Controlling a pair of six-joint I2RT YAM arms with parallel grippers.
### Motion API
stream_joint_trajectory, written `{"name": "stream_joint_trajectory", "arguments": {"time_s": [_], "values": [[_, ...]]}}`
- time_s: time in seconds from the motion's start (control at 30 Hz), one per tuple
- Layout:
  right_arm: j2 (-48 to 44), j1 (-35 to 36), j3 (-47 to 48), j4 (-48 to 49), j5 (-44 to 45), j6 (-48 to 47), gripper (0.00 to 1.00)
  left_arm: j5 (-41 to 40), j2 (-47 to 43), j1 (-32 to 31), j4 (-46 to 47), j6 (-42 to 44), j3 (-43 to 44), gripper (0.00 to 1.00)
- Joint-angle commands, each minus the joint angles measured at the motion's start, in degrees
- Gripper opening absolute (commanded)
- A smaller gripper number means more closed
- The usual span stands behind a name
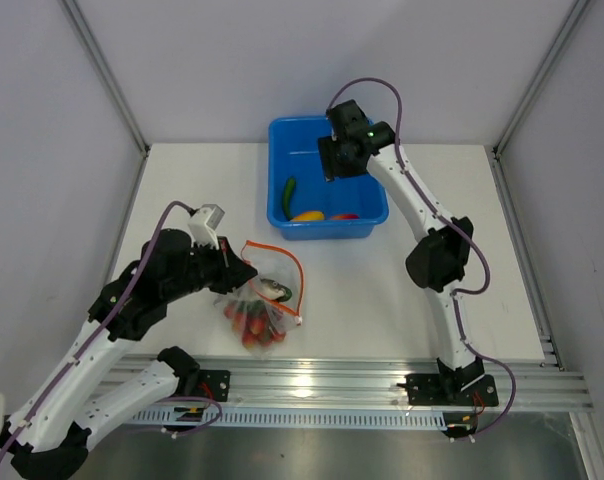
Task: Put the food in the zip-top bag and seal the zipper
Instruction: Pick up the fake vegetable from the bin.
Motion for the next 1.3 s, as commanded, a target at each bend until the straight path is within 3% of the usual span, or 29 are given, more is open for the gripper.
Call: {"name": "stream_joint_trajectory", "arguments": {"time_s": [0.0, 0.23, 0.43, 0.6, 0.73, 0.87, 0.97, 1.27], "values": [[4.2, -2.4, 2.2, -3.2, -0.7, -2.8, 0.68, 1.2, 1.0, 1.2, 5.0, 0.4, 1.7, 0.01], [5.8, -5.2, -3.5, 4.0, -13.1, 3.3, 0.71, 2.6, -0.1, 1.5, 3.7, -6.4, 1.7, 0.01], [11.9, -4.9, 0.3, 12.1, -22.7, 7.1, 0.75, 6.6, 3.6, 1.7, 0.7, -6.9, 0.9, 0.01], [15.0, -3.3, 0.5, 24.9, -21.0, 17.9, 0.72, 7.2, 5.1, 1.9, 0.8, -5.9, 0.8, 0.01], [18.1, -0.9, 1.2, 34.0, -20.4, 20.3, 0.69, 8.1, 5.7, 2.3, 0.7, -4.8, 1.7, 0.01], [23.0, 0.9, 5.7, 35.6, -16.8, 21.6, 0.67, 8.1, 6.3, 2.7, -1.6, -4.2, 2.9, 0.01], [24.1, 1.1, 4.1, 37.4, -14.0, 22.0, 0.62, 8.6, 6.3, 3.1, -2.3, -4.1, 3.3, 0.0], [26.3, 2.5, 3.5, 38.5, -9.9, 18.5, 0.59, 9.9, 5.1, 4.0, -3.3, -4.1, 2.4, 0.01]]}}
